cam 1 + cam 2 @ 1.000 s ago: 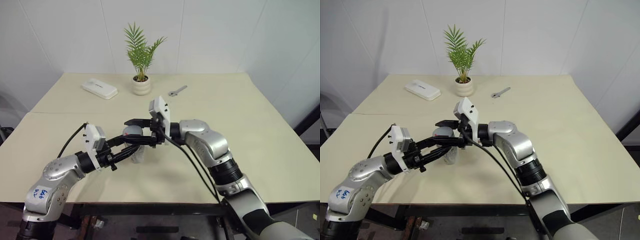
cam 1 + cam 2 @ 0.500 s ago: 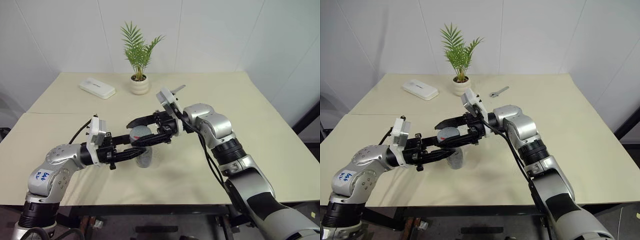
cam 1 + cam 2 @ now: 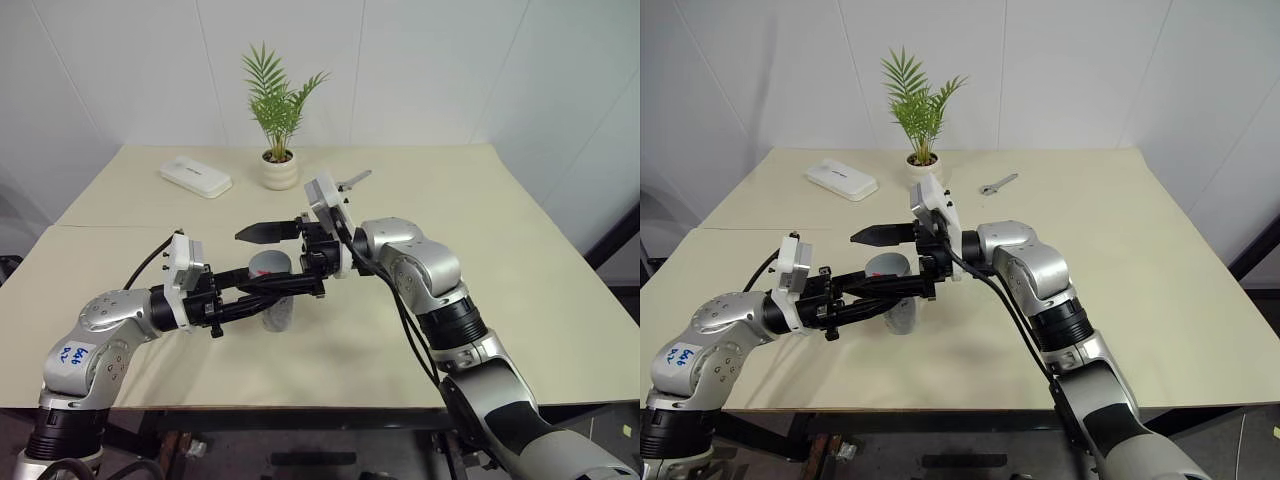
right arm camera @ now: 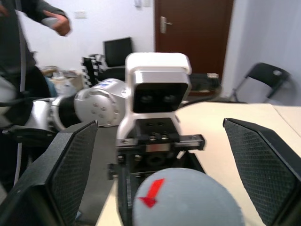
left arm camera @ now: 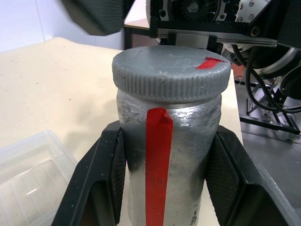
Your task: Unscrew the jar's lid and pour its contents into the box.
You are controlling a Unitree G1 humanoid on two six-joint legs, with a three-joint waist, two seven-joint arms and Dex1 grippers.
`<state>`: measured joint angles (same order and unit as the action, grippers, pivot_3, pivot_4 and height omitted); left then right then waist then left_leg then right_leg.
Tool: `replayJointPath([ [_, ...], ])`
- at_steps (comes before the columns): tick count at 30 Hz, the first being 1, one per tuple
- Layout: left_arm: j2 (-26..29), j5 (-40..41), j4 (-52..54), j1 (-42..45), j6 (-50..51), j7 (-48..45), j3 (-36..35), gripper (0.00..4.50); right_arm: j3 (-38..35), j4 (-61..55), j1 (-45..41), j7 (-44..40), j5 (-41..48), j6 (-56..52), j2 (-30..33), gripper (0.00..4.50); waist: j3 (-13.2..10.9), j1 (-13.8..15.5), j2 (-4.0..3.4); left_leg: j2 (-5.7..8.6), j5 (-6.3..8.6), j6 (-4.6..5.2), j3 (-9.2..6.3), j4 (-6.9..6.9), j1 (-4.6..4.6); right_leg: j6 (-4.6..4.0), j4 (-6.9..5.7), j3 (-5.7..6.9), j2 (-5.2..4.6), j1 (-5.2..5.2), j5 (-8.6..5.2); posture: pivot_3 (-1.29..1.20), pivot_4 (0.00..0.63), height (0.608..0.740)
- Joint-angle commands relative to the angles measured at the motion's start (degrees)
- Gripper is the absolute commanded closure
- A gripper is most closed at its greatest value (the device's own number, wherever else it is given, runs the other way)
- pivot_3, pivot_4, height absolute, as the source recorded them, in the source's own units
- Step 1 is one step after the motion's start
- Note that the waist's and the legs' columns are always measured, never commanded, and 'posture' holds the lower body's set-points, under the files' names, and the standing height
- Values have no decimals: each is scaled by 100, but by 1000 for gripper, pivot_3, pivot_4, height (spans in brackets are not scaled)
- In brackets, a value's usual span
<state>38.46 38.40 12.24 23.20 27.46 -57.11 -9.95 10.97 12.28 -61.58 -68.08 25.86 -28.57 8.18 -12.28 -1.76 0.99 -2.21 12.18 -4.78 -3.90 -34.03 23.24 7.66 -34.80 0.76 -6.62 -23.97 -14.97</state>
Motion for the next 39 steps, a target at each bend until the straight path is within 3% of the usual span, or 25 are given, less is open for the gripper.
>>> replayJointPath([
  [1,-25,34,165,112,-50,19,22,2546,-17,121,-77,272,-142,218,-151,8,0,-1,0,0,0,0,0,0,0,0,0,0,1,0,0,0,150,740],
  [12,-29,66,109,183,-105,10,-31,2546,-106,771,-231,150,-479,755,41,8,0,1,0,0,0,0,1,0,0,0,-2,-2,1,-1,0,0,150,740],
  [30,-137,-33,41,-61,-631,-139,-166,2546,-766,1452,-248,-311,-166,483,1340,8,0,14,1,-1,0,1,9,-2,0,0,2,-6,1,-1,0,0,150,740],
  [39,-2,-108,-6,-70,-542,-165,-153,2546,-802,517,-196,-669,453,-226,1207,8,-1,-19,-1,-4,1,3,19,-3,-2,0,-9,-18,4,-9,0,0,150,740],
])
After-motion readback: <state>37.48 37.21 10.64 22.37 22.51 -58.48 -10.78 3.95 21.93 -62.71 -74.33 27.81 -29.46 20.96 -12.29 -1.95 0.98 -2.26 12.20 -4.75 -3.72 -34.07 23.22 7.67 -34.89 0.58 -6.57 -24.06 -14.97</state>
